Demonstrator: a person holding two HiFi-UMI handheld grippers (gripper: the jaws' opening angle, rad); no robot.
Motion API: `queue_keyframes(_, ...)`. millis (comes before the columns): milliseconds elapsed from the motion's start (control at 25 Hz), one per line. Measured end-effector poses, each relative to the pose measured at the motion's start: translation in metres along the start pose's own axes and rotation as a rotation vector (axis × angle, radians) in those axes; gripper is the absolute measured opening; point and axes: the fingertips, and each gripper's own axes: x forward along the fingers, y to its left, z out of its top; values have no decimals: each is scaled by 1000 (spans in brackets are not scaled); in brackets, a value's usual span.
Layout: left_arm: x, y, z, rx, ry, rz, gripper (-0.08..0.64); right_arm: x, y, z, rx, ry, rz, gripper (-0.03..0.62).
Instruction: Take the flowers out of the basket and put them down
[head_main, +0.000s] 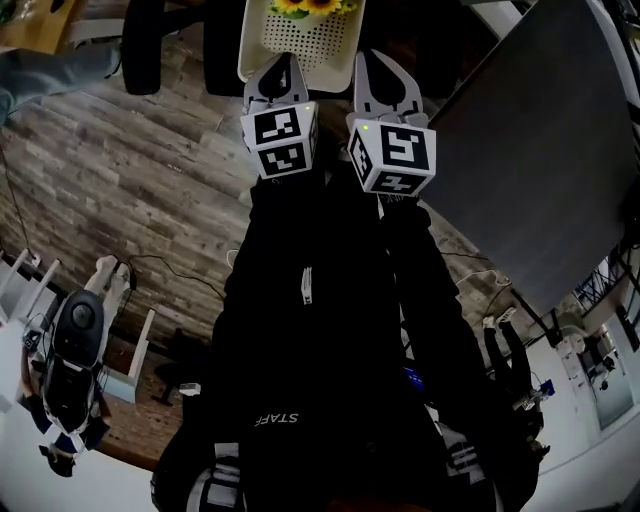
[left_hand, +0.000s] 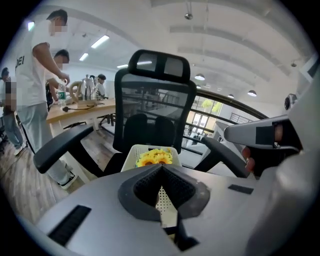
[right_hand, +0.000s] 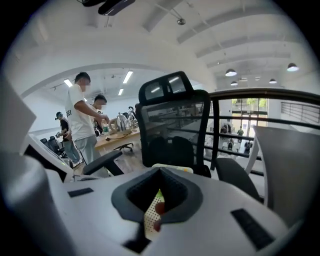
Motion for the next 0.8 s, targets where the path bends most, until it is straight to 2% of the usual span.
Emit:
queue_keyframes(320, 65, 12, -46, -13, 40, -15, -2, 48, -26, -58, 24, 31, -41, 12)
queue_keyframes(600, 113, 14, -69, -20, 102, -46, 3, 77, -33, -76, 41, 47, -43, 12)
queue_keyframes(720, 135, 14, -75, -39, 144, -65, 86, 86, -39, -80, 42, 55, -46, 12)
queue_keyframes(800, 150, 16, -83, -44, 170, -76, 106, 93, -44, -87, 54, 63, -63, 12)
